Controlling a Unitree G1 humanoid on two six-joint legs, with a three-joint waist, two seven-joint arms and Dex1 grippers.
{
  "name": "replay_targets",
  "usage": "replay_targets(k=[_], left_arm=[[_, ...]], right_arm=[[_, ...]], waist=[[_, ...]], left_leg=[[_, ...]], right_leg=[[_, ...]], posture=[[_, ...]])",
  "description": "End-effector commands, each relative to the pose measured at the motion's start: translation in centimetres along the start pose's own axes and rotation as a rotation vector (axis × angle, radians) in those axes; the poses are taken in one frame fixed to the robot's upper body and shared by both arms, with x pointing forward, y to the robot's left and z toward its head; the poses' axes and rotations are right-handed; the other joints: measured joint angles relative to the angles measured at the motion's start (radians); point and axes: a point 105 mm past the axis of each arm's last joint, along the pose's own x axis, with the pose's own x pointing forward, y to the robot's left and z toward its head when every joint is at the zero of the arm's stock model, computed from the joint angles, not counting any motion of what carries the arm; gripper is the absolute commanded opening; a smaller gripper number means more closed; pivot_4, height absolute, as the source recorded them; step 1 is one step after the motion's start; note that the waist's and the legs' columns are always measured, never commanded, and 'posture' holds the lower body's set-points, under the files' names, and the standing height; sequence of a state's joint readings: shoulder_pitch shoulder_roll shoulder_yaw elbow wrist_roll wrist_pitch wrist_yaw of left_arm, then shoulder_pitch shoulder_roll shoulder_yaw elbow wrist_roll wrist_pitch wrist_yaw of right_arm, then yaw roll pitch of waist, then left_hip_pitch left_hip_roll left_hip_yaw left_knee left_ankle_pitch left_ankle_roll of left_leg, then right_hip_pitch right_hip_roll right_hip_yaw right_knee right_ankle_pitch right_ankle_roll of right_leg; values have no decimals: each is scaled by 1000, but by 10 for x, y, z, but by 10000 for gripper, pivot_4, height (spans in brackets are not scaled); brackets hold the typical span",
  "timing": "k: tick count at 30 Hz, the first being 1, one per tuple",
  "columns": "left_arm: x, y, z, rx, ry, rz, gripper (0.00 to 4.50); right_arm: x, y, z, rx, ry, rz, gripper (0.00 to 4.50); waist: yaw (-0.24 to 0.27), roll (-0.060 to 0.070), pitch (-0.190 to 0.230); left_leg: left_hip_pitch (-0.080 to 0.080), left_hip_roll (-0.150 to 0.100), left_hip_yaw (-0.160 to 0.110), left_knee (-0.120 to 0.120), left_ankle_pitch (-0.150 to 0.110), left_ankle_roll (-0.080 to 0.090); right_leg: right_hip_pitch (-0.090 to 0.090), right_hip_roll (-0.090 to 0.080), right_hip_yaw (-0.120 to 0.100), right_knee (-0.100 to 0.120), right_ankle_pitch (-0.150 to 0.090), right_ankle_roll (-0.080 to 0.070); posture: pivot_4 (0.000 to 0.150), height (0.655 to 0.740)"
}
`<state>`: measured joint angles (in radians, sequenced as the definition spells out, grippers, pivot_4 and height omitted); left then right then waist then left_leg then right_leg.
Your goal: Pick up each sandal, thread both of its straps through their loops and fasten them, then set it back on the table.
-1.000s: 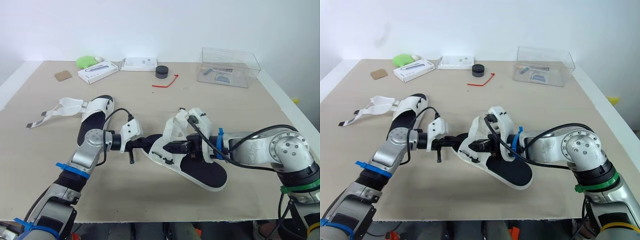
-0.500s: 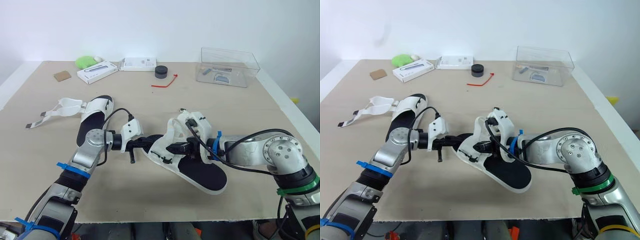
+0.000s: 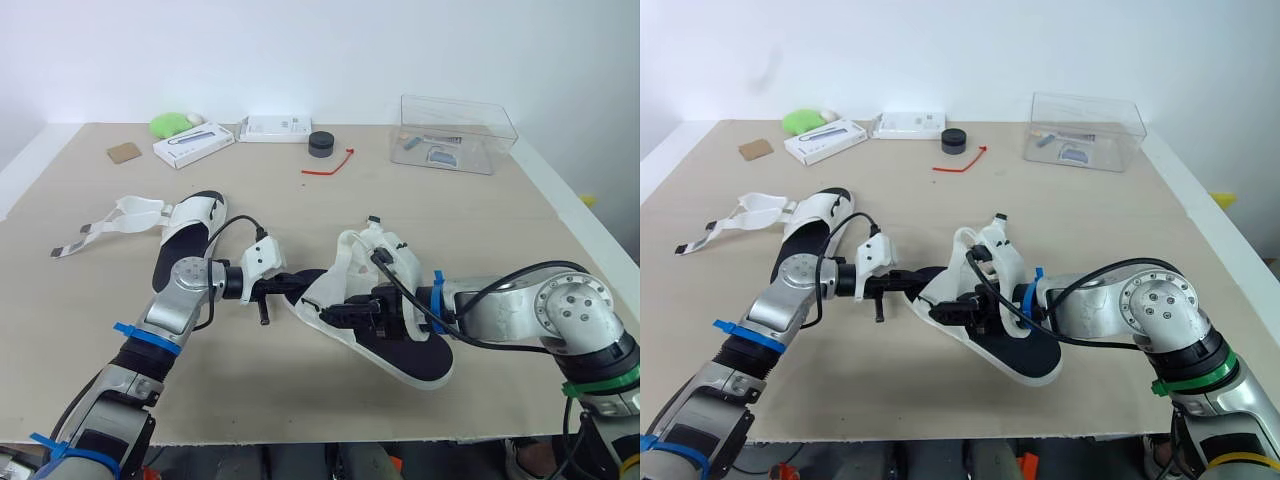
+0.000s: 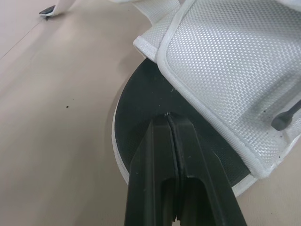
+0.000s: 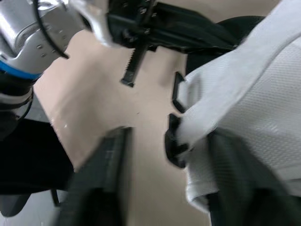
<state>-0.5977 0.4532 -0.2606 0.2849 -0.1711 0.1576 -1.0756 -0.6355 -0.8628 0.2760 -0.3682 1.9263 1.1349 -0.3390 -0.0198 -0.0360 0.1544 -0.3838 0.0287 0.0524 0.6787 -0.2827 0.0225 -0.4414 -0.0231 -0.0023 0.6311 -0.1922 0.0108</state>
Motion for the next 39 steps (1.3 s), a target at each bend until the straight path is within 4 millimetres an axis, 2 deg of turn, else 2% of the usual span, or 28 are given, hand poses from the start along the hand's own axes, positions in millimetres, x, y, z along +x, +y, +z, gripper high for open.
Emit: replay_targets(k=[1,9,16,21,34,39], left_arm=[[-5,2,-21,-34,89,23,0],[-7,3,-21,-41,87,35,0],[-10,5,-20,-41,88,42,0],[-12,6,-19,-41,86,47,0],[-33,4,-15,-67,90,86,0],[-37,3,-16,-76,94,113,0]], right_arm=[[-15,-1,8,-56,-28,-10,25724],[-38,4,-2,-115,-10,75,25724],[-33,21,-15,-126,8,222,25724],[-18,2,-20,-129,16,156,25724],[-1,-36,5,-218,-35,52,25724],[6,-41,13,-251,-32,61,25724]], waist=[[0,0,0],[1,0,0],[0,0,0],[-1,0,0],[-4,0,0],[-4,0,0]], left_leg=[[0,0,0,0,0,0],[0,0,0,0,0,1],[0,0,0,0,1,1],[0,0,0,0,1,1],[7,2,1,0,2,1],[8,3,1,0,2,1]], right_leg=[[0,0,0,0,0,0],[0,0,0,0,1,-1],[0,1,0,0,1,0],[0,1,1,0,1,0],[0,4,2,1,2,-3],[0,5,2,1,3,-3]], posture=[[1500,7400],[1500,7400],[1500,7400],[1500,7400],[1500,7400],[1500,7400]])
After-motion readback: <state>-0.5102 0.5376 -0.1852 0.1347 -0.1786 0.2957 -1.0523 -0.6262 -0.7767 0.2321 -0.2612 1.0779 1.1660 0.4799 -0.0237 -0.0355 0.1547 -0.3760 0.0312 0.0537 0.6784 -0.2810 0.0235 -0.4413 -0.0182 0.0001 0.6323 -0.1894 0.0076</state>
